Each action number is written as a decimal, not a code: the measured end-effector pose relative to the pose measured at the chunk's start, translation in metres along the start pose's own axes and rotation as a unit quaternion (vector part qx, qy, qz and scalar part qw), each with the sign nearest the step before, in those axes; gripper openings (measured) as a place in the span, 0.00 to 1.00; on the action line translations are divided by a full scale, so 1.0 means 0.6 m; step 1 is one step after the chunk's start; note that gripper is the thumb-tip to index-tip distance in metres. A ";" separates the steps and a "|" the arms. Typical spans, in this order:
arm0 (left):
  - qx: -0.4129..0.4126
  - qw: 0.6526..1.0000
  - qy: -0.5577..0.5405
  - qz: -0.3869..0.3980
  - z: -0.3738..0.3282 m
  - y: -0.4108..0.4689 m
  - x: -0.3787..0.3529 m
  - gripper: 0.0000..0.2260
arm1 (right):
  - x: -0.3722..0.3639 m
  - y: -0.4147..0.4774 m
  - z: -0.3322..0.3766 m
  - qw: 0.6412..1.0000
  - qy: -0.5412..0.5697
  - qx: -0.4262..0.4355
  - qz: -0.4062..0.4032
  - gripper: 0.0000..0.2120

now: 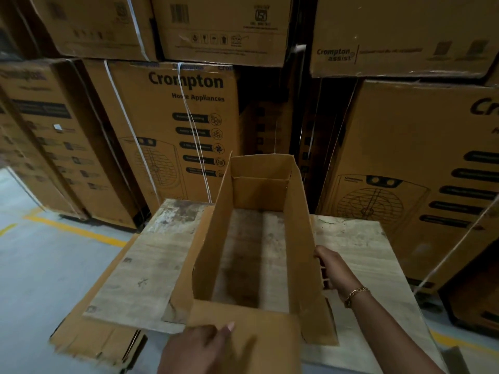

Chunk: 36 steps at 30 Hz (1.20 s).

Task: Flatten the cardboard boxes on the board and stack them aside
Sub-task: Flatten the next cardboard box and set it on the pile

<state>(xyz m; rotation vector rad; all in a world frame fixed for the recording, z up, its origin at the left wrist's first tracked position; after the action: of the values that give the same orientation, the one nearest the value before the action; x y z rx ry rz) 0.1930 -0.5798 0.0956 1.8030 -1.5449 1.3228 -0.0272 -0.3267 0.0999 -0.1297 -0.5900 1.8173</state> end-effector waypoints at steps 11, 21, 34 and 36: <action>0.171 0.952 -0.251 -0.038 0.097 0.184 -0.026 0.22 | 0.018 -0.070 -0.043 0.997 -0.050 -0.020 -0.049 0.20; -0.035 0.924 -0.264 -0.276 0.056 0.188 0.214 0.28 | -0.041 -0.048 0.003 0.970 0.202 0.053 -0.125 0.18; -0.357 0.885 0.286 -0.093 -0.042 0.159 0.102 0.23 | -0.178 -0.058 -0.039 0.926 0.340 -0.076 -0.148 0.18; -0.351 0.877 0.326 -0.033 -0.027 0.176 0.068 0.23 | -0.171 -0.083 -0.028 0.918 0.386 -0.049 -0.075 0.29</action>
<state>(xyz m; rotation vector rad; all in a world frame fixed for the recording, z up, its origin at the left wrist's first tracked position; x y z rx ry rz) 0.0867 -0.6192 0.1105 0.8283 -1.3039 0.9850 0.0565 -0.4051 0.0869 -0.8073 -0.1160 1.4272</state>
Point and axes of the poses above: each hand's wrist, its own y-axis towards the middle knuckle, its own x-axis out of the back of the hand, z = x × y, the point moved 1 cm from there along y, towards the middle knuckle, and after that the axes turned 3 degrees about -x, right-handed, at the moved point
